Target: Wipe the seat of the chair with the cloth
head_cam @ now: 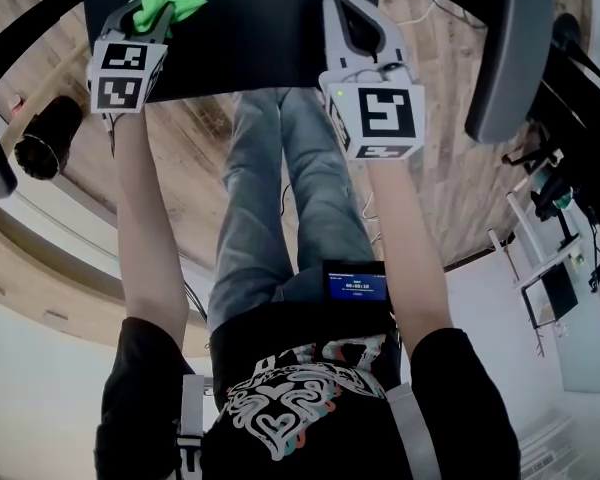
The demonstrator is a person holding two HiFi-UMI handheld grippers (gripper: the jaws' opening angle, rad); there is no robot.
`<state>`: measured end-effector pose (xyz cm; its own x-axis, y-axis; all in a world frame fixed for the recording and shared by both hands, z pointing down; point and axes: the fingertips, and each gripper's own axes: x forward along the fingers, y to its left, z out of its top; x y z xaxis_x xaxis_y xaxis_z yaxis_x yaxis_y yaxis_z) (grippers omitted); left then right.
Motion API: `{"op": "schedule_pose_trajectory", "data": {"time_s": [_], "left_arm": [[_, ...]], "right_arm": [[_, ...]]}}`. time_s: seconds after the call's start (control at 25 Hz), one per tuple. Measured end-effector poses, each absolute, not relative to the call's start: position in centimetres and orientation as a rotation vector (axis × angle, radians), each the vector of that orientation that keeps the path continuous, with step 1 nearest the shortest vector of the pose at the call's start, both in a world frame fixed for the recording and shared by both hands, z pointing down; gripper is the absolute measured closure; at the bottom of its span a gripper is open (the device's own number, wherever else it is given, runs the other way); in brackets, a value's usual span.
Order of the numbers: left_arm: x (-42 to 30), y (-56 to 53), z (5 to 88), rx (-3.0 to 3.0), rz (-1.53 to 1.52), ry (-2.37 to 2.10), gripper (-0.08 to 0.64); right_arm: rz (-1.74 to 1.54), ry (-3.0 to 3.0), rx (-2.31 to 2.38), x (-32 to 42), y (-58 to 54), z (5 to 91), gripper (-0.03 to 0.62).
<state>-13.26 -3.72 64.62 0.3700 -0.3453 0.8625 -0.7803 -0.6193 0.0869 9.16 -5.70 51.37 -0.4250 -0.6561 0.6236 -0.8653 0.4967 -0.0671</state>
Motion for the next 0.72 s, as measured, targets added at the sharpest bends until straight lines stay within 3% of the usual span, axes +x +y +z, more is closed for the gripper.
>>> {"op": "schedule_pose_trajectory", "data": {"time_s": [0.44, 0.72], "left_arm": [[-19.0, -4.1, 64.1, 1.990, 1.182, -1.214, 0.472], [-18.7, -4.1, 64.4, 2.002, 1.163, -1.199, 0.472]], "right_arm": [[0.528, -2.200, 1.265, 10.3, -5.6, 52.0, 0.592], [0.566, -2.167, 1.244, 10.3, -5.1, 52.1, 0.592]]}}
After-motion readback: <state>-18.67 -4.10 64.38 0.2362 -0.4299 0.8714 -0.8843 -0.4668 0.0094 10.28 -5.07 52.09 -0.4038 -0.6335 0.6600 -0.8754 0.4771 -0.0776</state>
